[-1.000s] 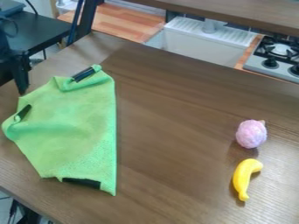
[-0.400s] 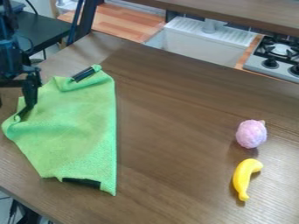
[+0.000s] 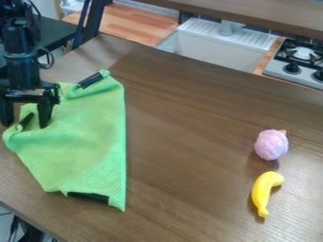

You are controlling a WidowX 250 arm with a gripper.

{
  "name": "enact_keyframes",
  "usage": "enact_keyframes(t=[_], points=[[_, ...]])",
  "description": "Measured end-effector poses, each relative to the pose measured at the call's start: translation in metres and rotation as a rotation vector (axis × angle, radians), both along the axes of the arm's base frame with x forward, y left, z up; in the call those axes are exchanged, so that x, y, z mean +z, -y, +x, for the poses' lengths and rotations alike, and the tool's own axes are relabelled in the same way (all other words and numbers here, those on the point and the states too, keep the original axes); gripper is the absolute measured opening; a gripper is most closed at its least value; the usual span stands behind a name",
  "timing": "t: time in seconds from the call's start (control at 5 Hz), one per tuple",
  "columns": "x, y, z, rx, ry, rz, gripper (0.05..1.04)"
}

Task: Unfold the cloth from bottom left to the top right

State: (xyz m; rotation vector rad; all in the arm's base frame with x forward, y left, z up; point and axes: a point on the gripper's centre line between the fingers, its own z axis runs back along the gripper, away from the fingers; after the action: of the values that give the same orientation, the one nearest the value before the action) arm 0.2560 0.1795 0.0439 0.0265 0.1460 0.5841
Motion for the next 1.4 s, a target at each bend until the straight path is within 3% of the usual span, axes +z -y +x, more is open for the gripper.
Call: enact_keyframes(t=[0.2, 0.4, 0.6, 0.8, 1.0, 1.2, 1.4], points=[[-0.007, 0.002, 0.0, 0.036, -0.038, 0.03, 0.619], [-0.007, 0.003, 0.001, 0.03, -0.038, 0.034, 0.329], [-0.006, 0.005, 0.0, 0.018, -0.047, 0.023, 0.152], [0.014, 0.009, 0.005, 0.042, -0.023, -0.033, 0.084], [0.046, 0.014, 0.016, 0.119, 0.009, -0.08, 0.079], [0.067, 0.025, 0.029, 0.179, 0.011, -0.1, 0.079], [0.071, 0.045, 0.042, 0.206, -0.013, -0.087, 0.078]])
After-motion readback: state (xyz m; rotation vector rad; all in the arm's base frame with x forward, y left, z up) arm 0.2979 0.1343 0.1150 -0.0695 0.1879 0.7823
